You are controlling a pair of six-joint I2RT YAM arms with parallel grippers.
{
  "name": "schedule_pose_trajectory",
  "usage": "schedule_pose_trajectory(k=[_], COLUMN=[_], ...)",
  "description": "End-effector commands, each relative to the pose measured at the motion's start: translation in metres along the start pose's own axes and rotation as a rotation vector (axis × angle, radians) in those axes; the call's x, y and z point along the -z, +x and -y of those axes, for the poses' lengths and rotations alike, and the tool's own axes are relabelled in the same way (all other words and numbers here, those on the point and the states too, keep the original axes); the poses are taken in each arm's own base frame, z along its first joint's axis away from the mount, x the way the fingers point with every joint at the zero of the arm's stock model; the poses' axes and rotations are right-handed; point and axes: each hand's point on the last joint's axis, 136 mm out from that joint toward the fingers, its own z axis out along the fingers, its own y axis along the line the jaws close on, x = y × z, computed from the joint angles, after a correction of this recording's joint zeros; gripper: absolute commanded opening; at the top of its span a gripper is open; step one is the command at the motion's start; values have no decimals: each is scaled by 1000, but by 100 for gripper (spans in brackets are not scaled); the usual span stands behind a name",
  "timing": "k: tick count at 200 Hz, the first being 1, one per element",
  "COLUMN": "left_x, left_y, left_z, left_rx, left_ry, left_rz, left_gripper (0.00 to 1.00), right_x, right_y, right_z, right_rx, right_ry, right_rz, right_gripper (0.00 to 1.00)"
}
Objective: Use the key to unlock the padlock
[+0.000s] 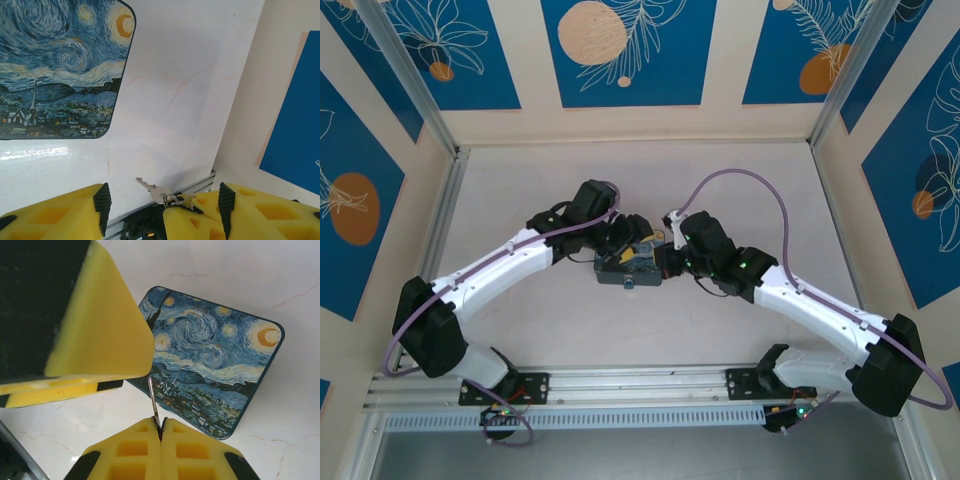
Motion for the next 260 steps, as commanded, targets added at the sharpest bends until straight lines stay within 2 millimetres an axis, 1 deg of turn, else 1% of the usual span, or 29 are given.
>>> schedule_pose_trajectory(k=[1,30,54,68,102,127,172,197,213,239,243,260], left_x=[-6,-13,-18,-20,-24,-26,-28,-30,-32,-33,-33,-31], left_y=[0,1,2,2,3,4,6,8,9,8,7,1], left_z=[-7,-8,-10,-10,-10,-10,-8,-6,-4,-3,-4,-3], left_rx=[53,60,62,64,63,62,55,45,38,11,4,-45], left_ry=[-25,-33,-40,-40,-41,-40,-31,-24,-14,-11,-13,-11], left_rz=[-13,-22,-29,-31,-35,-40,-47,-53,-62,-56,-54,-26], left_gripper=[60,59,55,51,38,32,16,9,0,0,0,0], right_x=[2,-1,-3,-3,-5,-6,-9,-11,-11,-9,-8,1], right_y=[-11,-12,-12,-13,-13,-12,-11,-12,-13,-13,-13,-14], right_z=[-3,-8,-11,-12,-13,-14,-13,-15,-15,-12,-12,-7], right_rx=[38,43,50,51,54,57,55,56,57,47,44,10], right_ry=[18,12,7,6,5,7,11,9,9,21,18,2], right_rz=[28,25,24,26,21,18,10,8,8,6,6,19], right_gripper=[0,0,0,0,0,0,0,0,0,0,4,30])
